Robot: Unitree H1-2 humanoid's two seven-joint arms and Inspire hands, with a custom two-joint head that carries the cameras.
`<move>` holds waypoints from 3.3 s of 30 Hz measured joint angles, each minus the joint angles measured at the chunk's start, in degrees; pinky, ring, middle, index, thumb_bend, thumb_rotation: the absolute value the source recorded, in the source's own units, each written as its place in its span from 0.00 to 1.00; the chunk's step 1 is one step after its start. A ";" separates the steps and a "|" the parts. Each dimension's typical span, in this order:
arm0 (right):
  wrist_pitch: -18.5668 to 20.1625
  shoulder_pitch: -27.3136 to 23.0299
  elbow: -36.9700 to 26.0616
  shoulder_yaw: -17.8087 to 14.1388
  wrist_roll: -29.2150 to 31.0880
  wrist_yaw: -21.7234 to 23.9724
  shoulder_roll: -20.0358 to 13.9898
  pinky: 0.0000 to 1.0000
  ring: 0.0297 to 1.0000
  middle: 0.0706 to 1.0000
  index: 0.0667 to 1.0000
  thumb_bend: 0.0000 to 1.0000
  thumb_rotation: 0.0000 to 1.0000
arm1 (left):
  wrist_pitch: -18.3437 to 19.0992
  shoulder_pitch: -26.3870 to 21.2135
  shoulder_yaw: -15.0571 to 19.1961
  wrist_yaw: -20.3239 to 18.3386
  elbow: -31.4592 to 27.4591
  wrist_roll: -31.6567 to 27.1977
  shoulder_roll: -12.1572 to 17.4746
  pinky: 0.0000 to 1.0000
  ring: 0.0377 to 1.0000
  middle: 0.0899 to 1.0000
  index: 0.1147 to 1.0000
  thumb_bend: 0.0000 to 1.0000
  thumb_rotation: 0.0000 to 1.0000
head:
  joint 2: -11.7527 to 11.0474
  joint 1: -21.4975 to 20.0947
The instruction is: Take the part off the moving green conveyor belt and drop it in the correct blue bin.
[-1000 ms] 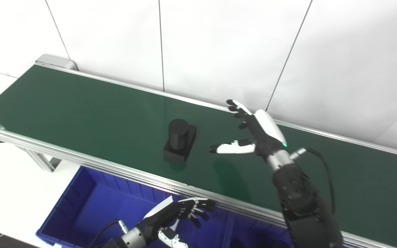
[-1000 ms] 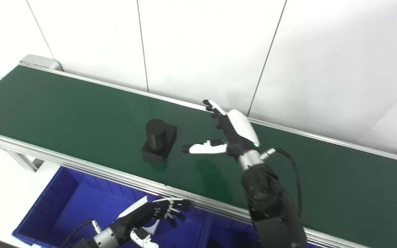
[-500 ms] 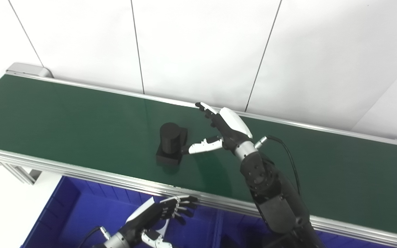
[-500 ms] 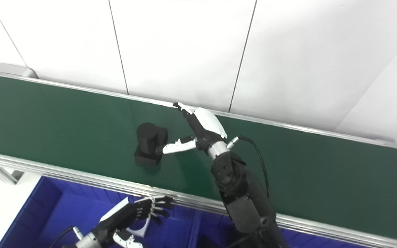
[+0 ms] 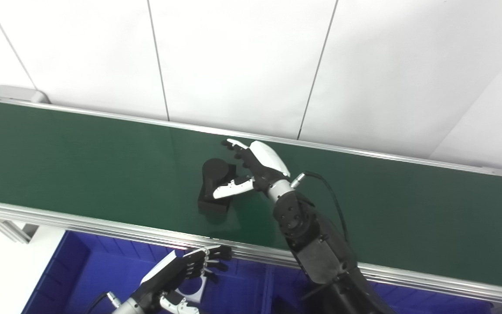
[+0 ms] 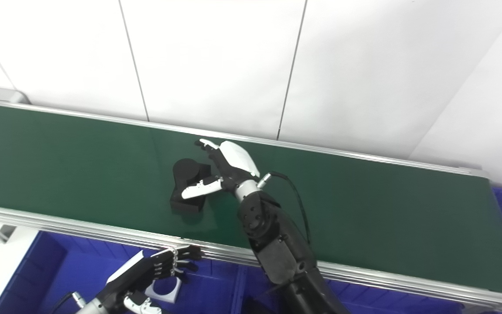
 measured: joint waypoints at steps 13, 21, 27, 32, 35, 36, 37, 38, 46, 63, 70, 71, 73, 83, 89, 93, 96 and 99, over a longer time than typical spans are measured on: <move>-1.92 0.55 2.12 0.78 -0.44 -5.89 0.46 0.47 0.47 0.49 0.46 0.52 0.00 | -0.02 0.15 4.28 -4.54 0.84 -1.20 -1.82 0.66 0.76 0.83 0.84 0.98 0.30 | 1.76 0.00; -2.27 1.69 2.12 1.00 -2.31 -10.32 0.46 0.45 0.42 0.48 0.46 0.51 0.00 | -0.02 0.04 4.28 -4.51 0.74 -0.51 -1.90 0.65 0.75 0.82 0.83 0.98 0.30 | 2.20 -0.09; -2.62 2.68 1.49 0.56 -2.38 -12.06 0.38 0.43 0.41 0.47 0.47 0.51 0.00 | -0.02 -0.20 4.30 -4.49 0.74 -0.52 -1.92 0.63 0.73 0.80 0.83 0.99 0.29 | 2.72 -0.26; -3.15 6.17 -4.72 -1.00 -1.26 -12.49 -0.33 0.33 0.37 0.45 0.50 0.51 0.00 | -0.02 -0.36 4.29 -4.49 0.55 -0.52 -2.01 0.63 0.74 0.82 0.83 1.00 0.29 | 4.21 -0.79; -3.15 8.84 -10.07 -2.33 -0.45 -12.61 -0.75 0.31 0.36 0.44 0.50 0.51 0.00 | -0.02 -0.36 4.17 -4.42 -0.17 -0.51 -1.97 0.63 0.74 0.81 0.82 1.00 0.28 | 5.18 -0.88; -3.15 9.78 -11.98 -2.62 -0.37 -12.66 -1.04 0.31 0.36 0.43 0.50 0.51 0.00 | -0.02 -0.35 4.00 -4.41 -0.91 -0.51 -1.97 0.63 0.75 0.82 0.82 1.00 0.27 | 5.36 -0.88; -3.15 10.66 -13.59 -2.94 -0.33 -12.68 -1.34 0.31 0.36 0.43 0.51 0.51 0.00 | -0.04 -0.36 3.77 -4.40 -1.69 -0.52 -1.99 0.63 0.75 0.82 0.82 1.00 0.27 | 6.14 -0.97; -3.14 11.81 -15.63 -3.30 -0.22 -12.58 -1.73 0.31 0.35 0.43 0.51 0.51 0.00 | -0.05 -0.38 3.57 -4.31 -2.31 -0.52 -2.00 0.63 0.75 0.81 0.82 1.00 0.27 | 7.11 -0.71; -1.33 22.38 -34.66 -7.26 0.52 -9.97 -3.64 0.34 0.37 0.43 0.50 0.51 0.00 | -0.08 -0.25 2.50 -2.74 -4.31 -0.55 -1.95 0.61 0.72 0.80 0.81 0.99 0.24 | 10.54 0.70; 0.66 42.90 -53.64 -14.84 0.70 -4.38 -10.46 0.26 0.34 0.42 0.51 0.51 0.00 | -0.09 -0.35 0.81 -1.61 -7.42 -2.08 -0.74 0.60 0.74 0.80 0.82 1.00 0.26 | 17.40 -0.09; 0.62 50.92 -55.55 -19.44 -0.46 -3.91 -14.49 0.34 0.37 0.43 0.51 0.51 0.00 | 0.11 -0.15 0.05 -0.78 -9.48 -3.39 1.07 0.61 0.74 0.80 0.82 1.00 0.25 | 19.07 -0.53; 0.56 51.89 -55.52 -20.06 -0.44 -3.93 -14.96 0.37 0.39 0.44 0.50 0.51 0.00 | 0.13 -0.21 -0.09 -0.71 -9.52 -3.64 1.20 0.61 0.74 0.80 0.82 0.99 0.25 | 19.16 -0.53; 0.51 53.65 -55.48 -21.42 -0.44 -4.19 -15.54 0.41 0.41 0.45 0.48 0.52 0.00 | 0.15 -0.21 -0.50 -0.71 -9.51 -3.73 1.50 0.61 0.73 0.80 0.82 0.99 0.25 | 19.25 -0.62; -1.66 59.01 -52.67 -26.81 -1.34 -8.25 -16.11 0.40 0.41 0.48 0.46 0.52 0.00 | 1.50 -0.14 -0.75 -0.24 -10.52 -4.58 2.82 0.60 0.73 0.80 0.82 0.99 0.23 | 19.51 -1.05; -1.51 60.26 -52.63 -27.43 -0.91 -7.46 -14.90 0.66 0.76 0.77 0.73 0.66 0.25 | 1.50 -0.15 -0.82 -0.23 -10.55 -4.99 3.09 0.60 0.73 0.80 0.81 1.00 0.23 | 19.69 -1.05; -0.15 60.09 -52.28 -27.33 -1.50 -5.59 -14.89 0.73 0.85 0.86 0.87 0.70 0.35 | 1.74 -0.15 -0.85 -0.24 -10.55 -5.18 3.11 0.60 0.74 0.80 0.81 1.00 0.23 | 19.69 -1.23; 2.57 58.95 -50.32 -27.32 -1.61 -3.91 -14.76 0.74 0.88 0.89 0.88 0.68 0.39 | 1.83 -0.28 -0.97 -0.35 -10.46 -5.81 3.13 0.60 0.74 0.80 0.82 0.99 0.23 | 19.95 -1.32; 5.10 58.00 -48.83 -27.21 -1.47 -2.02 -14.73 0.74 0.89 0.91 0.89 0.66 0.48 | 1.82 -0.53 -1.03 -0.39 -10.23 -5.83 3.19 0.61 0.75 0.80 0.82 0.99 0.23 | 20.04 -1.41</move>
